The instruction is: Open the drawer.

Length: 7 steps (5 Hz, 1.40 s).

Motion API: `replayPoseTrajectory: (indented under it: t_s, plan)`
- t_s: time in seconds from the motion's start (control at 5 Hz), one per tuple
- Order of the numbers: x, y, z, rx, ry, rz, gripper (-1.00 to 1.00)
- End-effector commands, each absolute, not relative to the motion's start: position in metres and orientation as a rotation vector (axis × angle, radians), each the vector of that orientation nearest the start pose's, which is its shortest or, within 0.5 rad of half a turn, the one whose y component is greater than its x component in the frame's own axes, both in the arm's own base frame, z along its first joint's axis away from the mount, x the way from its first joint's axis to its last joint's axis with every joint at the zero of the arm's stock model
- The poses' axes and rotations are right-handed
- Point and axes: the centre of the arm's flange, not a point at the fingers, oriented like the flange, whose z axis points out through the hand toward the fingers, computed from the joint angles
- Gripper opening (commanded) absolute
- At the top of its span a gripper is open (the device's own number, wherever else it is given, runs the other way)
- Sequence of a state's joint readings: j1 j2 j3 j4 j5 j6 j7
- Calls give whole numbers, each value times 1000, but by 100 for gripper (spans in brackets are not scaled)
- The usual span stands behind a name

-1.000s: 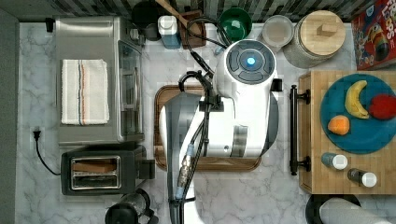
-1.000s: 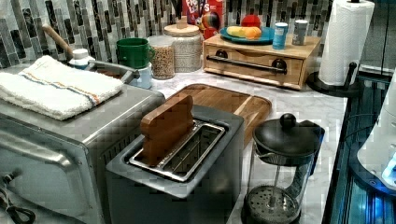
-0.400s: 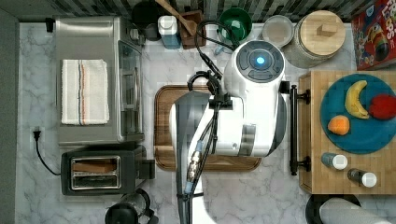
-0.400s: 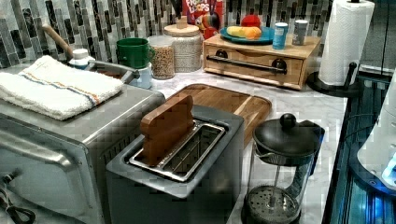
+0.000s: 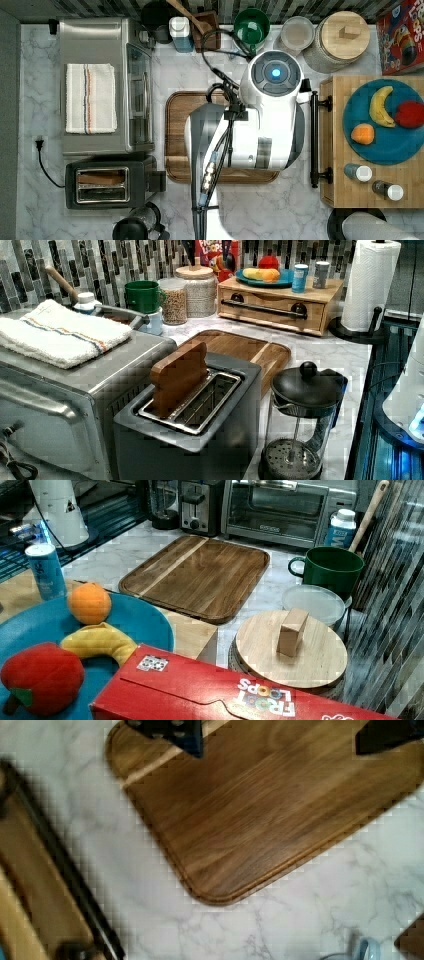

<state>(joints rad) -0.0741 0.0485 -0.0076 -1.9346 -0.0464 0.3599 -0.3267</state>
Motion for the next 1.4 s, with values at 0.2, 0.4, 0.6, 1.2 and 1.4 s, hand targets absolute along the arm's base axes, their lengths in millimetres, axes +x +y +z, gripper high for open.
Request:
replayPoseTrajectory:
  t_s: [0.2, 0.4, 0.6, 1.2, 1.4]
  plan:
    - [522, -63, 430, -3238, 210, 98, 100]
    - [509, -88, 422, -3275, 90, 61, 100]
    - [499, -108, 414, -3298, 19, 36, 100]
    - [495, -156, 388, -3326, -114, -6, 100]
    - [494, -165, 380, -3338, -119, -38, 100]
